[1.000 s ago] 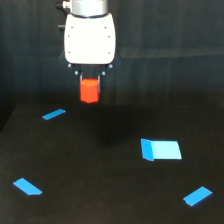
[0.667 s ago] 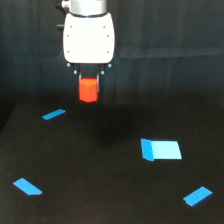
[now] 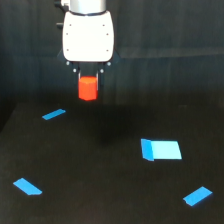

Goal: Pick up the red object from the table

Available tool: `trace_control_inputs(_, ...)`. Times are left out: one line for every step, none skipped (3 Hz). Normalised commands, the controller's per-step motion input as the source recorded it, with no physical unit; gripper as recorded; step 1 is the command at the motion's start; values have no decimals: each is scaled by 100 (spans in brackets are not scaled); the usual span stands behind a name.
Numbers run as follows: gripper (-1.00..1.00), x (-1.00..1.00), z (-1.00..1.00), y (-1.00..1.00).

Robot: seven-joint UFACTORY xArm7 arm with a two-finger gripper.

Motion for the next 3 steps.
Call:
trace_control_inputs(-86,3,12,8)
trace_control_inputs(-100,7,1,-4)
trace_control_inputs(-91,-2,1,-5)
